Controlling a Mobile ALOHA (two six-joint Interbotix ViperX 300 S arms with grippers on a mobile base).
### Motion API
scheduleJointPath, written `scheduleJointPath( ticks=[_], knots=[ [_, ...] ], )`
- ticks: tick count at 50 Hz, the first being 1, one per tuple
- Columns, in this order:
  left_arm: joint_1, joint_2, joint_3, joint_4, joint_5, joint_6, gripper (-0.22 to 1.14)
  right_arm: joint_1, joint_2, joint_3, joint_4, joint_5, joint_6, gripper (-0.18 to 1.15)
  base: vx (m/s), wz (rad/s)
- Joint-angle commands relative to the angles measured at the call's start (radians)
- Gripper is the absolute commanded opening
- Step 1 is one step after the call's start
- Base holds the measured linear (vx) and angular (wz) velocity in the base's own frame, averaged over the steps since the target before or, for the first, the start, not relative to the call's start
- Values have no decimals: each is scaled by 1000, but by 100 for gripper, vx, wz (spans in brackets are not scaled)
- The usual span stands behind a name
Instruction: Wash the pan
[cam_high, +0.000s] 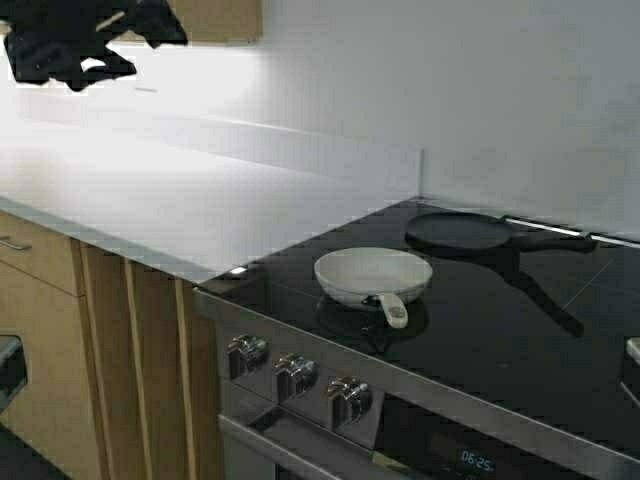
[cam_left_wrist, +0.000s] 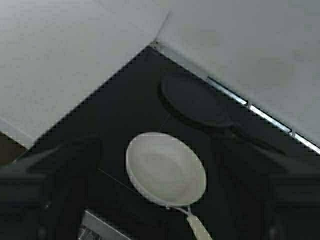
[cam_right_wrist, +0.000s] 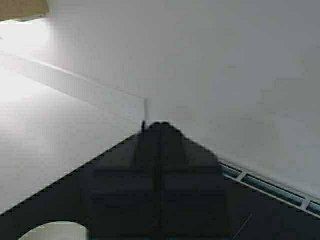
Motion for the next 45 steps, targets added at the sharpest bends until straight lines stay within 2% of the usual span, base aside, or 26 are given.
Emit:
scheduleJointPath(
  ticks=[1,18,25,45],
  knots=[
    [-6,127,-8,35,-101,-46,98,0,8,-11,-2,-5,0,6,0,0],
    [-6,502,-75,160,-385,-261,98,0,8,-9,-2,-5,-2,6,0,0],
    [-15,649,-144,222,-431,-328,98,2,8,-8,-2,-3,-2,6,0,0],
    [-69,980,-327,270,-560,-522,98,2,11,-6,-2,3,-3,6,0,0]
  ],
)
